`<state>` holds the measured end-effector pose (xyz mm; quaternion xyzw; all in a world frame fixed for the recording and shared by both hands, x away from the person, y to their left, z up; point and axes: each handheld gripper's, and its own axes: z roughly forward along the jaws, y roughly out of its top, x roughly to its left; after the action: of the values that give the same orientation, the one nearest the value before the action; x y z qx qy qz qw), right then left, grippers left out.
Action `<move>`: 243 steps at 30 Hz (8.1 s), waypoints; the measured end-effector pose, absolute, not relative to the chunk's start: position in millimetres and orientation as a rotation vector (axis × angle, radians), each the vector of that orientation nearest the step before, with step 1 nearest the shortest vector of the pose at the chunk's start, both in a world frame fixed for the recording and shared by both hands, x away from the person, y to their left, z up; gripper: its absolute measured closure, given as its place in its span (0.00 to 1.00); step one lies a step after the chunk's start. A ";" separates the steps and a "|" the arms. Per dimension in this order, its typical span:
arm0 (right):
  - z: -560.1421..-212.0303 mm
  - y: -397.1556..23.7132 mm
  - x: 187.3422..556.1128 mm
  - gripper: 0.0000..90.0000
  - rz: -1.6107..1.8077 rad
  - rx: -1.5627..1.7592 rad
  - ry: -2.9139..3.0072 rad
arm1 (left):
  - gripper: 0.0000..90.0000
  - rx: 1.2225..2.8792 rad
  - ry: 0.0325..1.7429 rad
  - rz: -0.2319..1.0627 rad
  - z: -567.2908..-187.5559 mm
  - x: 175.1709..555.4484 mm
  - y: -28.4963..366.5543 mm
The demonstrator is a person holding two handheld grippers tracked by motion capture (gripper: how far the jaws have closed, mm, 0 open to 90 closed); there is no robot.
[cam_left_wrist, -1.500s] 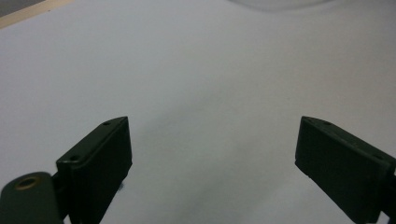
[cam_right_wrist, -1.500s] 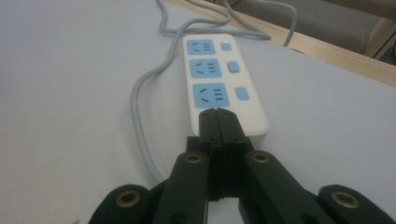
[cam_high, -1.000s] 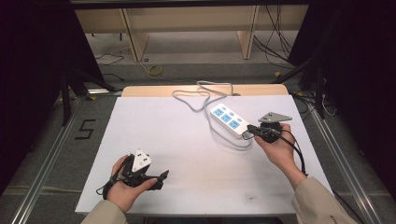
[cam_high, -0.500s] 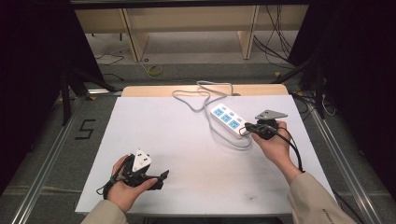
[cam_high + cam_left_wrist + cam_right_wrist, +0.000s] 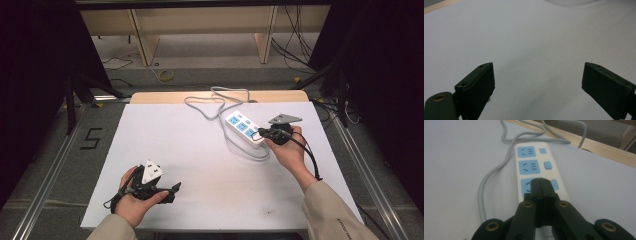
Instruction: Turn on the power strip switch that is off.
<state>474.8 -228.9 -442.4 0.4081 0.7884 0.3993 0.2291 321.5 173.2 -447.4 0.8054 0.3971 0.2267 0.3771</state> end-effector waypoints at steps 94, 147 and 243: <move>-459.5 -188.4 561.4 1.00 0.962 1.278 2.222 | 0.12 2.068 1.000 0.562 -449.2 321.8 171.6; -454.5 -179.9 568.3 1.00 0.836 1.311 2.275 | 0.12 2.077 1.000 0.560 -450.6 321.5 170.0; -451.3 -180.3 571.0 1.00 0.780 1.347 2.297 | 0.12 2.081 0.991 0.566 -450.2 320.0 169.1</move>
<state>571.0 -180.3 -451.3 0.4773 0.8139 0.2765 0.1825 320.0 169.1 -450.2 0.8130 0.3871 0.2211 0.3745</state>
